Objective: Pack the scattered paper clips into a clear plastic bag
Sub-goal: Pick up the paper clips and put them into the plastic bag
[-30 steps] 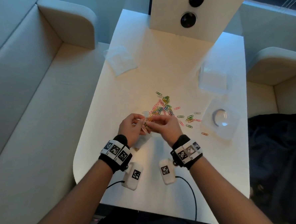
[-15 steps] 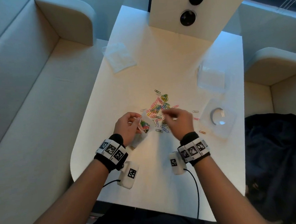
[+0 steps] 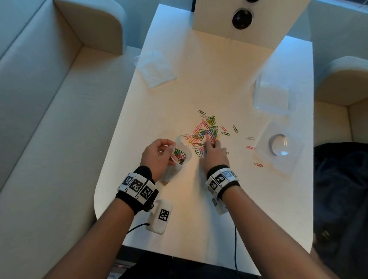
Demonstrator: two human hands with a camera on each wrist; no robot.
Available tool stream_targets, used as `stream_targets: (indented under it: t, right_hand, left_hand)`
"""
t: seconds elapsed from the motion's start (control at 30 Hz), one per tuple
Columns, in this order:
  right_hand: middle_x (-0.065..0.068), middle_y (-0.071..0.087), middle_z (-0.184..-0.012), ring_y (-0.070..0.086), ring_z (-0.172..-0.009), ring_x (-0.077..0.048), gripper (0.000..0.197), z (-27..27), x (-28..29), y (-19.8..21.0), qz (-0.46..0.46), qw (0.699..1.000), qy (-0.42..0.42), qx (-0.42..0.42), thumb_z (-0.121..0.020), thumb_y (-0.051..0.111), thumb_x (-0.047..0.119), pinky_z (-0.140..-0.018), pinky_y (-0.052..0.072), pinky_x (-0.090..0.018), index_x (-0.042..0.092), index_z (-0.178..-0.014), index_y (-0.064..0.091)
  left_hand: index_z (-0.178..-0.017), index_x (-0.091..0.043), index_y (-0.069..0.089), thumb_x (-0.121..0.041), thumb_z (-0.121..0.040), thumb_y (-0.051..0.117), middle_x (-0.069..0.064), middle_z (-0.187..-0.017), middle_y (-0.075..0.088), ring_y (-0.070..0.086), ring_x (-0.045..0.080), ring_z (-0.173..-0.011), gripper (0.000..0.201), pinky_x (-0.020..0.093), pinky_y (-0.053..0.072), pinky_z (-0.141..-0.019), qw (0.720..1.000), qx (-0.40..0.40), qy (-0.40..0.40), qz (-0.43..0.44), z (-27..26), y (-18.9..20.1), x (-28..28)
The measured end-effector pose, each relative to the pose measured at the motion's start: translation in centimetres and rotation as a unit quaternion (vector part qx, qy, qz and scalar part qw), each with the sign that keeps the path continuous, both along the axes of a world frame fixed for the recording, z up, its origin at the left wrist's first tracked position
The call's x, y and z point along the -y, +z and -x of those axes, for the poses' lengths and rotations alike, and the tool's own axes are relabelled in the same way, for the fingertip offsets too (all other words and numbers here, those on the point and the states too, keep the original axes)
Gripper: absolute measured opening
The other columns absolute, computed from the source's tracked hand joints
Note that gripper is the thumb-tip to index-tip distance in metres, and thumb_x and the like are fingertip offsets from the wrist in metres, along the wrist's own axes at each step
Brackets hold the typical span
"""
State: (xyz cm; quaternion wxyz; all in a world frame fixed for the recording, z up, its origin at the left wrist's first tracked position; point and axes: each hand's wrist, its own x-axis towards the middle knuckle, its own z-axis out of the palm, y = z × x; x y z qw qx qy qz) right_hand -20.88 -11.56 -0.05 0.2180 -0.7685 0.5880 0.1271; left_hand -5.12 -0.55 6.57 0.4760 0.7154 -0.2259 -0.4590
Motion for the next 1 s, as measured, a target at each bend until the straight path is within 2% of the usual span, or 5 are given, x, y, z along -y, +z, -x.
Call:
stream_targets:
  t: [0.2, 0.33, 0.53, 0.63, 1.0]
  right_hand:
    - [-0.01, 0.066, -0.104, 0.062, -0.092, -0.028, 0.02, 1.3, 2.5, 0.2, 0.07, 0.992, 0.043, 0.096, -0.089, 0.06, 0.007, -0.087, 0.053, -0.034, 0.01, -0.103, 0.074]
    - [-0.001, 0.075, -0.09, 0.069, -0.084, -0.017, 0.014, 3.3, 4.2, 0.7, -0.027, 0.965, -0.15, 0.213, -0.077, 0.08, 0.017, -0.089, 0.055, -0.03, 0.015, -0.091, 0.079]
    - [-0.025, 0.068, -0.111, 0.069, -0.099, -0.03, 0.025, 4.5, 3.4, 3.6, -0.291, 0.677, -0.413, 0.535, -0.084, 0.067, -0.004, -0.088, 0.057, -0.034, -0.005, -0.109, 0.066]
    - [-0.02, 0.067, -0.117, 0.067, -0.103, -0.024, 0.031, 2.8, 2.3, 6.4, -0.364, 0.636, -0.349, 0.584, -0.088, 0.059, -0.004, -0.089, 0.056, -0.029, -0.007, -0.12, 0.06]
    - [0.001, 0.074, -0.082, 0.067, -0.076, -0.011, 0.019, -2.7, -1.6, 8.4, -0.071, 0.95, 0.097, 0.29, -0.09, 0.065, 0.029, -0.076, 0.055, -0.028, 0.016, -0.097, 0.077]
  left_hand:
    - [-0.097, -0.016, 0.064, -0.013, -0.097, 0.059, 0.007, -0.088, 0.064, 0.072, 0.027, -0.089, 0.006, 0.047, 0.061, -0.077, 1.0, -0.002, 0.005, -0.002, 0.0, 0.0, -0.3]
    - [-0.092, -0.021, 0.065, -0.014, -0.096, 0.06, 0.008, -0.088, 0.064, 0.072, 0.031, -0.087, 0.009, 0.048, 0.061, -0.075, 1.0, 0.001, 0.005, -0.005, 0.4, -0.1, -0.4]
    - [-0.091, -0.022, 0.065, -0.014, -0.095, 0.061, 0.017, -0.091, 0.066, 0.071, 0.033, -0.088, 0.01, 0.048, 0.062, -0.073, 1.0, 0.003, -0.003, -0.009, 0.7, -0.1, 0.0]
    - [-0.091, -0.02, 0.065, -0.014, -0.095, 0.061, 0.014, -0.088, 0.065, 0.071, 0.035, -0.086, 0.009, 0.048, 0.062, -0.073, 1.0, 0.003, 0.0, -0.01, 0.8, -0.1, 0.3]
    - [-0.09, -0.019, 0.064, -0.011, -0.096, 0.059, 0.006, -0.079, 0.065, 0.069, 0.03, -0.072, 0.012, 0.055, 0.059, -0.078, 1.0, -0.008, 0.009, 0.0, 0.9, -0.1, 0.3]
